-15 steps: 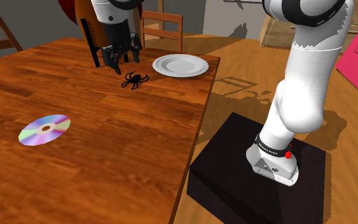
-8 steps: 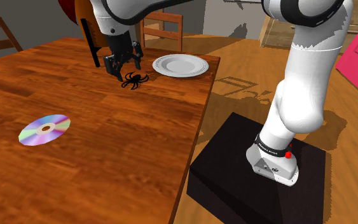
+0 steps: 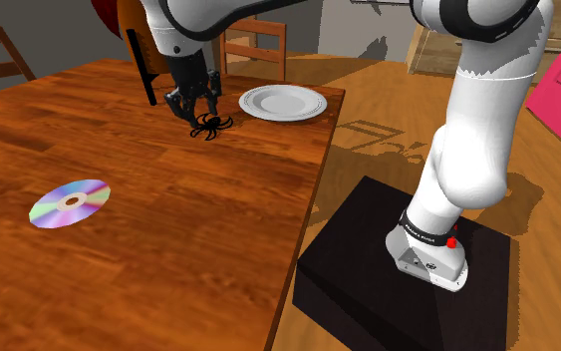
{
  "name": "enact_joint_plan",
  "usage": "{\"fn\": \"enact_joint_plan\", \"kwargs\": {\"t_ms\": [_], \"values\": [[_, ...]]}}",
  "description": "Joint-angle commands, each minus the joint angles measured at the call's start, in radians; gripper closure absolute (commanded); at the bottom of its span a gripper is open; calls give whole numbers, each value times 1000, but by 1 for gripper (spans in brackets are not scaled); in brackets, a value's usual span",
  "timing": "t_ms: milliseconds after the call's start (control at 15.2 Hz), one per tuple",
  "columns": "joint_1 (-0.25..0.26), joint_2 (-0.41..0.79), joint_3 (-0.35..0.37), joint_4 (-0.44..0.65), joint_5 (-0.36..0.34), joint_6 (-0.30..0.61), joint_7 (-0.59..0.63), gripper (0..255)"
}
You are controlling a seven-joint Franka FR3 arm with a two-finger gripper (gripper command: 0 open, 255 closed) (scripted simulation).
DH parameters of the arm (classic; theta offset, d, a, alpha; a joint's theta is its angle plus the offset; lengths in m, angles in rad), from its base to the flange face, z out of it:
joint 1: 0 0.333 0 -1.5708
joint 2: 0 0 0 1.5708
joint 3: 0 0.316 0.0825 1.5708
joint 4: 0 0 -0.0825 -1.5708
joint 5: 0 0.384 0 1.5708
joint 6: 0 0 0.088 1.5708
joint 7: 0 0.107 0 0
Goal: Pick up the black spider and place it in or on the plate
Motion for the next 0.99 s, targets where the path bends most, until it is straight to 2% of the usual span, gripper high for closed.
{"fn": "enact_joint_plan", "kwargs": {"t_ms": [0,528,924], "values": [[0,0,0,0,0,0,0,255],[0,0,0,0,0,0,0,255],[4,5,2,86,1,-81,-11,255]]}}
